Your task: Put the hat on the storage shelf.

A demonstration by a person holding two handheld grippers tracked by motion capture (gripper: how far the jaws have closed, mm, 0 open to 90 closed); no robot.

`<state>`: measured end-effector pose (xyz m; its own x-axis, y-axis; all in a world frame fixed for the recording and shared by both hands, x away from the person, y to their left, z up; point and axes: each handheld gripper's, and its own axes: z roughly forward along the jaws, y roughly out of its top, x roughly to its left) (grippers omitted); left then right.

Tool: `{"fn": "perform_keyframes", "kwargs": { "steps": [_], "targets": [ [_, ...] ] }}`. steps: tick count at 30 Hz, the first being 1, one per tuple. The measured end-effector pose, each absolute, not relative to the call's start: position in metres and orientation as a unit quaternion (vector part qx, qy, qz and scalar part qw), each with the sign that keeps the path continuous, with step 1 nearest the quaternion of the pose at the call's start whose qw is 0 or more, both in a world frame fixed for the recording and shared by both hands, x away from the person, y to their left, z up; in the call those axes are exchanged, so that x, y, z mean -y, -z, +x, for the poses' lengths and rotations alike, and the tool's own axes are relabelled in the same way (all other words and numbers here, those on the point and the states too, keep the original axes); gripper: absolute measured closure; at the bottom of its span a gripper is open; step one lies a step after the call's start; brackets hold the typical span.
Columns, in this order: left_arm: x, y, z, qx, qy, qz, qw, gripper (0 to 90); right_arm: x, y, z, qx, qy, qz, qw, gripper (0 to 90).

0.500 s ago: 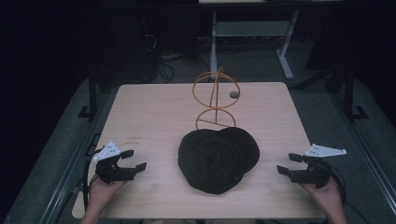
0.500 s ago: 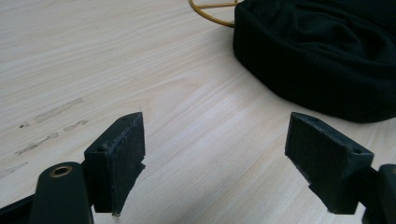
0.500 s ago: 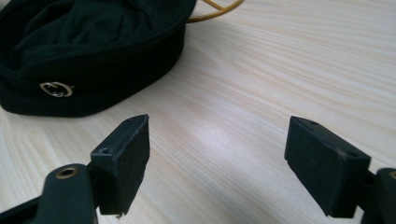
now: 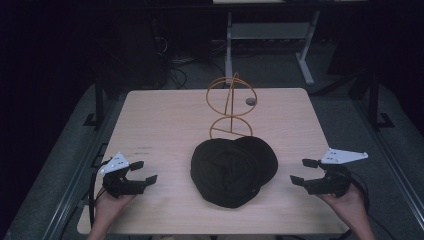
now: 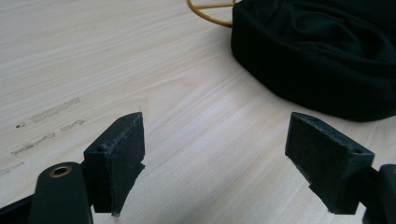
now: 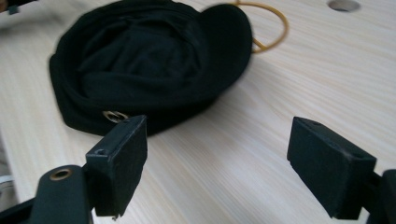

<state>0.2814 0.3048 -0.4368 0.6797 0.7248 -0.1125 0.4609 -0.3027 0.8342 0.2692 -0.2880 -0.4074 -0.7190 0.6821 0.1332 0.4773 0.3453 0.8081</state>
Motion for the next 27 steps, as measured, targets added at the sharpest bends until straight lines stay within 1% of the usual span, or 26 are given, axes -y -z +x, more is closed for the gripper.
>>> {"fn": "perform_keyframes", "kwargs": {
  "steps": [2, 7, 21, 25, 27],
  "targets": [
    [-0.305, 0.438, 0.282, -0.374, -0.145, 0.794, 0.457, 19.4, 0.28, 0.401, 0.271, -0.82, -0.443, 0.342, 0.117, 19.8],
    [-0.306, 0.438, 0.284, -0.376, -0.144, 0.794, 0.455, 19.4, 0.26, 0.387, 0.276, -0.836, -0.434, 0.319, 0.101, 19.3],
    [-0.308, 0.44, 0.286, -0.377, -0.146, 0.794, 0.455, 19.3, 0.214, 0.369, 0.276, -0.858, -0.431, 0.265, 0.087, 18.2],
    [-0.309, 0.439, 0.287, -0.383, -0.146, 0.79, 0.456, 19.4, 0.191, 0.367, 0.278, -0.873, -0.419, 0.238, 0.072, 24.4],
    [-0.309, 0.439, 0.287, -0.383, -0.147, 0.79, 0.455, 19.4, 0.183, 0.367, 0.279, -0.877, -0.417, 0.229, 0.067, 26.1]
  ]
}}
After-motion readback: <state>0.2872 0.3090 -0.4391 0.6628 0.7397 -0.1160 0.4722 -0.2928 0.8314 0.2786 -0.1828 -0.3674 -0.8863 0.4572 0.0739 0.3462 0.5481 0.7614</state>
